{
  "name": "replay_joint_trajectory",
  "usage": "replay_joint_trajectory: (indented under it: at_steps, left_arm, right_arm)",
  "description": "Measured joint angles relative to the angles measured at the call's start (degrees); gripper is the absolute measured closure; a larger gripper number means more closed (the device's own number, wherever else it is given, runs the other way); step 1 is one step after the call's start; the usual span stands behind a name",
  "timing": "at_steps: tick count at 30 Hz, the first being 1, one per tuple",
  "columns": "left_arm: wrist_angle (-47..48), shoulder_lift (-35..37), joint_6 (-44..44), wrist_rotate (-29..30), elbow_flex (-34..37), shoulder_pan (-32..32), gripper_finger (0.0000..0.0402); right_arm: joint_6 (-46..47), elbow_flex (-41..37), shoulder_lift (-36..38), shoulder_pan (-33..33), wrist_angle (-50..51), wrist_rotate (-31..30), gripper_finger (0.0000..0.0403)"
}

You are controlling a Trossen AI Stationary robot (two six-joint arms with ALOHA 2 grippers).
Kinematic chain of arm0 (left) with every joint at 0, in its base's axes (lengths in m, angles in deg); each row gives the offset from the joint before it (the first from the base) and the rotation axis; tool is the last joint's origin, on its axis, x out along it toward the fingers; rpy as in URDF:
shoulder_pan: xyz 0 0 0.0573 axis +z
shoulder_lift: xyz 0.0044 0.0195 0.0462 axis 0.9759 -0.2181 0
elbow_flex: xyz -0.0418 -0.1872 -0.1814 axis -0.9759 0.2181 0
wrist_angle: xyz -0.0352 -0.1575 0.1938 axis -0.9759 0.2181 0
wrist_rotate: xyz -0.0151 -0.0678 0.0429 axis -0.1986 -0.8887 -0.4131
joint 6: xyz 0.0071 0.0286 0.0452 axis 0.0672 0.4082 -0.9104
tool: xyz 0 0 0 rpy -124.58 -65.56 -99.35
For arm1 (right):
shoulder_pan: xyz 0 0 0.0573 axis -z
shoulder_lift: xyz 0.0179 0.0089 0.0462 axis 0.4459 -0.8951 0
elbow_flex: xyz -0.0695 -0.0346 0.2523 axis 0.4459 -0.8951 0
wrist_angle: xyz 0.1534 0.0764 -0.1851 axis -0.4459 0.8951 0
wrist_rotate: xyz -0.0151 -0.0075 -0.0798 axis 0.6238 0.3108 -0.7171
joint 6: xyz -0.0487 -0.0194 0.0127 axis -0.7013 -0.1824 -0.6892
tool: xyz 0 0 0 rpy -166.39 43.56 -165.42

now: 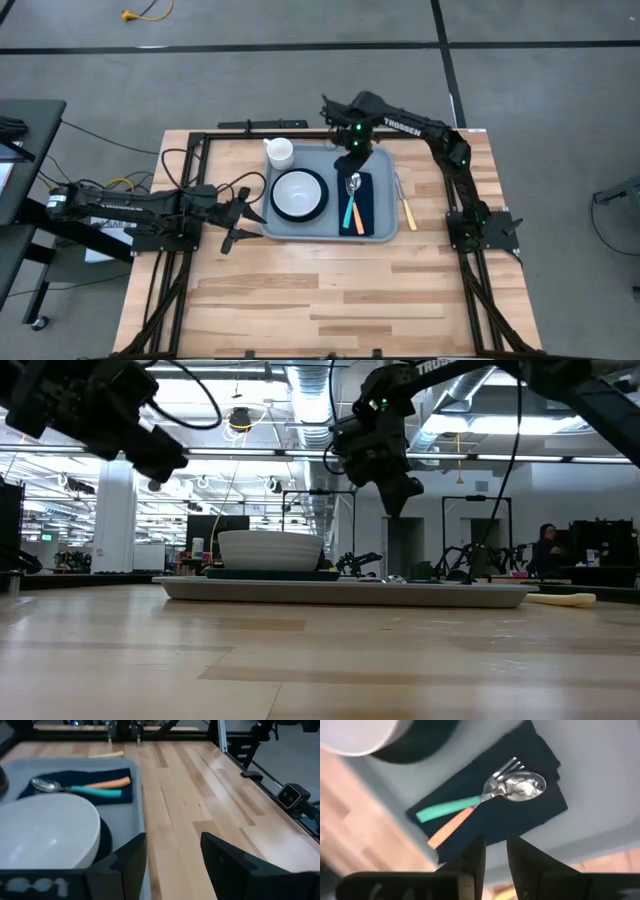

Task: Set up tray
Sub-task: Put the blue spoon to the right of the green plate on the blue napkin on the gray tray

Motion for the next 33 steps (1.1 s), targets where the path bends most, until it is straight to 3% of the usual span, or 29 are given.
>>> replay_joint_trajectory:
  at_steps: [5, 9, 14, 18, 23, 33]
  left_arm:
    - [-0.57, 0.02, 2.29, -0.02, 2.88, -0.02, 0.0226]
    - [-3.5, 0.02, 4.5, 0.03, 6.07, -0.03, 0.0226]
    - [-6.72, 0.02, 7.9, 0.34, 8.23, -0.04, 0.0226]
    - [-8.06, 0.02, 9.1, 0.32, 8.0, -0.07, 0.0226]
    - [-10.02, 0.02, 7.41, 0.31, 8.0, -0.07, 0.0226]
    - [-11.83, 0.02, 4.26, 0.31, 7.98, -0.07, 0.0226]
  right_arm:
    - [10.03, -8.16, 3.91, -4.38, -8.48, -5.65, 0.0332]
    - [17.81, -14.67, 7.38, -7.08, -14.72, -6.83, 0.0332]
    - [26.98, -20.66, 9.14, -6.55, -16.28, -13.75, 0.0332]
    - [28.5, -23.16, 9.56, -4.36, -17.25, -17.25, 0.0342]
    - [29.41, -25.13, 9.49, -2.98, -22.86, -16.53, 0.0394]
    - [31.05, -28.26, 9.42, -2.15, -28.09, -16.19, 0.0402]
